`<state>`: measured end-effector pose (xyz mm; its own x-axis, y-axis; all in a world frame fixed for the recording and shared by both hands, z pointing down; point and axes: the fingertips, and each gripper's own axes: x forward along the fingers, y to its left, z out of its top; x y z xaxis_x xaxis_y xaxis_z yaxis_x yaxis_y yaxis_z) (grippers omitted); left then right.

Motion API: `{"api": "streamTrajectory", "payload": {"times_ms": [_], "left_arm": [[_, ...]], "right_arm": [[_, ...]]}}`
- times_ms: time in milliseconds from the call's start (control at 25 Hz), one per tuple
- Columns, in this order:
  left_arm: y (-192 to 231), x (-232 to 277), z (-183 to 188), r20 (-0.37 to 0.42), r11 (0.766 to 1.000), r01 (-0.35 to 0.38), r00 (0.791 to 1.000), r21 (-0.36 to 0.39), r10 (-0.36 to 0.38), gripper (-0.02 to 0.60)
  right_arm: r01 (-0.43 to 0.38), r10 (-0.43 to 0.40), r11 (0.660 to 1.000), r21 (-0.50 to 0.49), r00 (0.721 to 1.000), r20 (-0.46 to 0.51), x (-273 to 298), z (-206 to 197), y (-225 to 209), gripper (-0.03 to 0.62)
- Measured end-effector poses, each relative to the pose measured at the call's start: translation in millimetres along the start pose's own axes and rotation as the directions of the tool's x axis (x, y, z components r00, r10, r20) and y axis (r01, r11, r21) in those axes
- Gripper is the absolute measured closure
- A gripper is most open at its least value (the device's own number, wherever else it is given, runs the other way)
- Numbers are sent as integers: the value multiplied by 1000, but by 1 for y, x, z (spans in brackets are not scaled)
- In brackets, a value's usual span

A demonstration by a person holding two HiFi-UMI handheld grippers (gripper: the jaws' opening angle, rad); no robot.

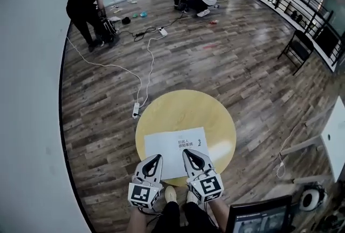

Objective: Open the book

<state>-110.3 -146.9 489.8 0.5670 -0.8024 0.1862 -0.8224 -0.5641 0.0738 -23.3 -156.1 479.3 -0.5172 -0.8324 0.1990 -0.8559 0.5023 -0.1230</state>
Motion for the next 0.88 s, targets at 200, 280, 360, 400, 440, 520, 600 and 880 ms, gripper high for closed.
{"api": "streamTrajectory", "payload": {"times_ms": [200, 280, 360, 400, 440, 520, 600, 880], "left_arm": [[-49, 19, 24, 9, 998, 61, 998, 33, -61, 578], [-64, 18, 34, 12, 995, 72, 997, 64, -73, 578], [-75, 17, 38, 15, 994, 78, 997, 80, -79, 578], [-78, 17, 38, 16, 993, 79, 997, 83, -81, 578], [-80, 17, 38, 18, 993, 79, 997, 84, -81, 578], [-78, 18, 40, 26, 994, 72, 997, 83, -75, 578], [-73, 17, 42, 32, 995, 63, 997, 82, -66, 578], [-72, 10, 45, 44, 995, 62, 997, 77, -66, 578]], "right_arm": [[60, -63, 997, 57, 997, 52, -48, 15, -39, 589], [65, -70, 996, 63, 995, 69, -62, 19, -44, 589], [59, -64, 996, 59, 995, 81, -68, 23, -45, 589], [57, -61, 997, 54, 995, 78, -69, 23, -45, 589], [54, -57, 997, 48, 996, 73, -70, 22, -45, 589], [43, -45, 998, 41, 997, 66, -68, 23, -43, 589], [33, -36, 999, 41, 997, 71, -65, 25, -40, 589], [29, -30, 999, 21, 998, 63, -68, 26, -32, 589]]}}
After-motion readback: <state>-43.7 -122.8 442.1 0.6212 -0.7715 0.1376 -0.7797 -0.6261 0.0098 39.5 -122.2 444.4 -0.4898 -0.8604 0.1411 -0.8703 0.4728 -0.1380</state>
